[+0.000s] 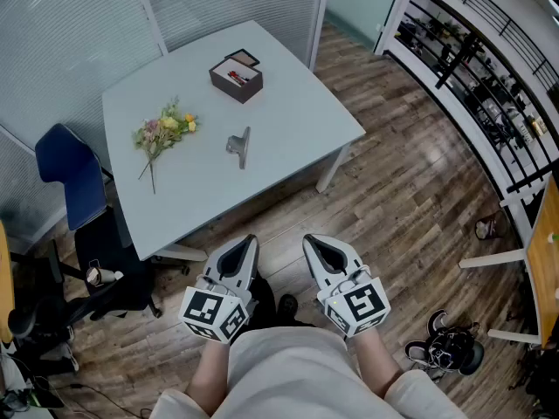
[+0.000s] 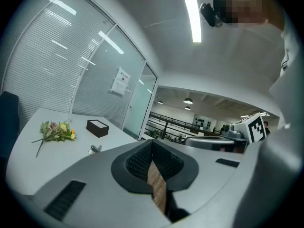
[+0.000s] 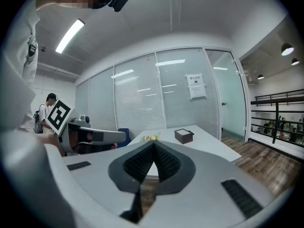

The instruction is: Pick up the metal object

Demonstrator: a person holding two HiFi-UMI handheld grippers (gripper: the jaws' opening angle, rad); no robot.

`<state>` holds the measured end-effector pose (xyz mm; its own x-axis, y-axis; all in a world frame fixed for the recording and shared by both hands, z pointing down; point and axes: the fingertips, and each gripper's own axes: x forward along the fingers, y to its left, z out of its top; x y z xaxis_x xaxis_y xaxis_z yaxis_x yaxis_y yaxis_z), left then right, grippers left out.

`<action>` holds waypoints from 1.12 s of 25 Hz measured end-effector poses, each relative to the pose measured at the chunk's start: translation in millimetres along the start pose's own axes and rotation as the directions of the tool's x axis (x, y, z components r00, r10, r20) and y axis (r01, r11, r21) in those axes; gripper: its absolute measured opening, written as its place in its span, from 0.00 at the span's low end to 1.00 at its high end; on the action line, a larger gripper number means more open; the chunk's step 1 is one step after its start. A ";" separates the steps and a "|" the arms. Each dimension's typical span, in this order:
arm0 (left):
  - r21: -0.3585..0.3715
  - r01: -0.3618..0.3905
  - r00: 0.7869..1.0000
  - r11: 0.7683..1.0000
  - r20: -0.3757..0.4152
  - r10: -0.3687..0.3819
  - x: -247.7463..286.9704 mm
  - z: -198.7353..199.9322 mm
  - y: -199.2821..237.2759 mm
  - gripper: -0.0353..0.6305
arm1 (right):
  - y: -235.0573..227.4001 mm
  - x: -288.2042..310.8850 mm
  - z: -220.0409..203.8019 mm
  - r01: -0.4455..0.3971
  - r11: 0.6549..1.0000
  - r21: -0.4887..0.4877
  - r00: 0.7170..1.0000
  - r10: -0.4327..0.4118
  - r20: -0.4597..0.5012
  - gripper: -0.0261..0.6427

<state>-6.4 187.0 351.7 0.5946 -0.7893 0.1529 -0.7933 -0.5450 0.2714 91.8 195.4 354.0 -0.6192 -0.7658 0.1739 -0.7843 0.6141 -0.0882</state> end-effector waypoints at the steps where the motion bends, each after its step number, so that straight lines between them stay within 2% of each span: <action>1: 0.000 0.001 1.000 1.000 0.001 -0.001 -1.6 0.2 -3.8 0.08 | 1.6 -4.8 0.2 0.001 1.000 0.000 1.000 -0.001 0.000 0.04; 14: -0.007 -0.011 1.000 1.000 0.000 0.011 -21.3 -6.7 -26.3 0.08 | 19.2 -31.0 -4.0 -0.026 1.000 -0.016 1.000 0.026 -0.003 0.04; 19: 0.001 -0.017 1.000 1.000 0.008 0.017 -27.1 -4.5 -29.4 0.08 | 23.8 -31.6 -3.7 -0.039 0.999 0.031 0.999 0.039 0.008 0.05; 28: 0.007 -0.048 0.999 0.999 -0.007 0.049 -34.2 -11.6 -19.2 0.09 | 26.9 -21.1 -16.7 -0.032 0.999 0.030 0.999 0.033 -0.043 0.05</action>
<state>-9.9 227.7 352.2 0.5564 -0.8127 0.1730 -0.8220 -0.5080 0.2573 84.5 231.2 364.4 -0.6423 -0.7362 0.2130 -0.7652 0.6319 -0.1235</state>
